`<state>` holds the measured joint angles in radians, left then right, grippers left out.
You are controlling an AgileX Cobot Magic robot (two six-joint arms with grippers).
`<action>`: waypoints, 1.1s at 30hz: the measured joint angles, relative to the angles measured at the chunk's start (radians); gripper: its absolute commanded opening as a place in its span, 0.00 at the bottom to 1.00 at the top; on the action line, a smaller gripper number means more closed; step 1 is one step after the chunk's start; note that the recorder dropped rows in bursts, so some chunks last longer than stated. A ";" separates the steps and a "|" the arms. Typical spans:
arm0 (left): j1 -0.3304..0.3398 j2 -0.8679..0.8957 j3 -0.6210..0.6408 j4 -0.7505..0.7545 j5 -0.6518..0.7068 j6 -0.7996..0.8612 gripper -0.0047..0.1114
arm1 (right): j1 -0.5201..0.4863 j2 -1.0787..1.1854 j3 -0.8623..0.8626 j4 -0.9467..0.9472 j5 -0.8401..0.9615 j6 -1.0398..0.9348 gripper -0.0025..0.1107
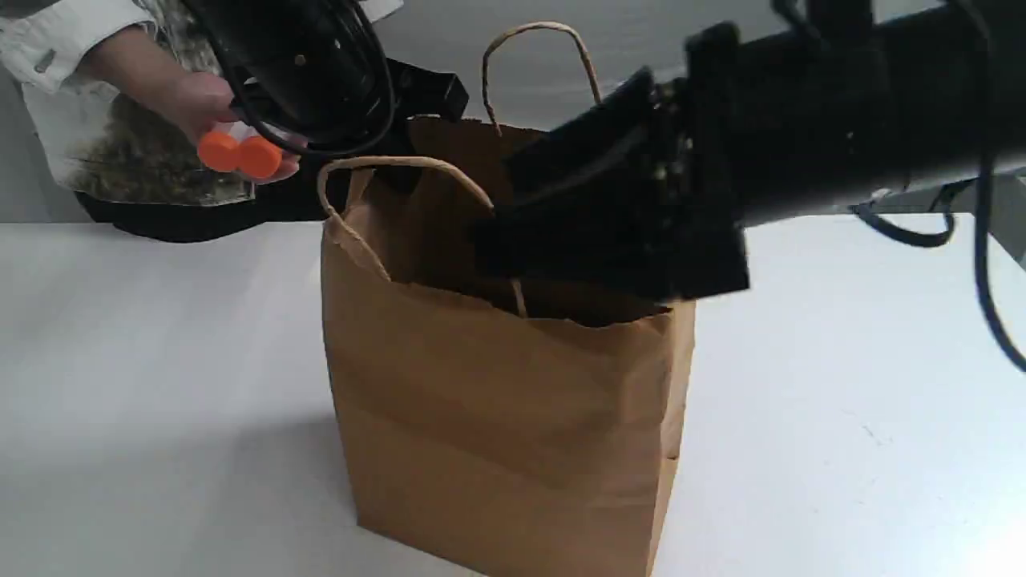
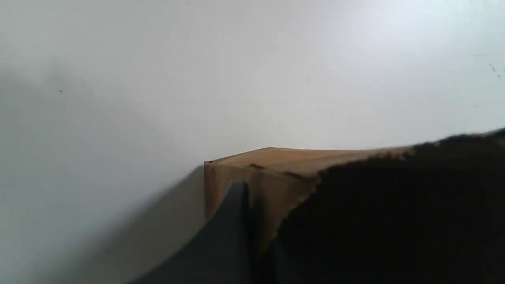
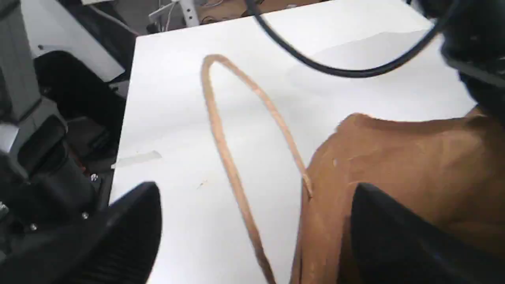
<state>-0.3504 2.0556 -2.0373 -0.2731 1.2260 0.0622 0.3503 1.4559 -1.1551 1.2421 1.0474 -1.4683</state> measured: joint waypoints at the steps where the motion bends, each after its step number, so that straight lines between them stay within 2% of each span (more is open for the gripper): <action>1: 0.000 0.000 0.000 0.000 0.000 0.000 0.04 | 0.016 0.002 0.000 -0.010 -0.023 -0.005 0.61; 3: 0.000 0.000 0.000 0.000 0.000 -0.003 0.04 | 0.041 0.002 0.000 -0.038 -0.104 -0.007 0.58; 5: 0.000 0.000 0.000 0.000 0.000 -0.019 0.04 | 0.054 0.004 0.000 -0.061 -0.186 -0.007 0.47; 9: 0.000 0.000 0.000 0.000 0.000 -0.079 0.04 | 0.057 0.004 0.000 -0.104 -0.216 -0.007 0.09; 10: 0.000 0.000 0.000 0.000 0.000 -0.100 0.04 | 0.057 0.004 0.000 -0.125 -0.203 -0.007 0.02; 16: -0.011 -0.011 0.000 0.059 0.002 -0.181 0.04 | 0.057 -0.004 -0.007 -0.168 -0.031 -0.039 0.02; 22: -0.024 -0.098 0.005 0.106 0.004 -0.225 0.04 | 0.057 -0.063 -0.127 -0.181 0.060 -0.026 0.02; 27: -0.024 -0.138 0.092 0.081 0.002 -0.234 0.04 | 0.057 -0.049 -0.258 -0.251 0.032 0.073 0.02; 33: -0.022 -0.166 0.245 0.047 0.002 -0.234 0.04 | 0.057 0.043 -0.292 -0.337 -0.120 0.135 0.02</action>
<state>-0.3724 1.8897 -1.7922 -0.2265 1.2282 -0.1722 0.4071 1.4985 -1.4471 0.9050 0.9269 -1.3331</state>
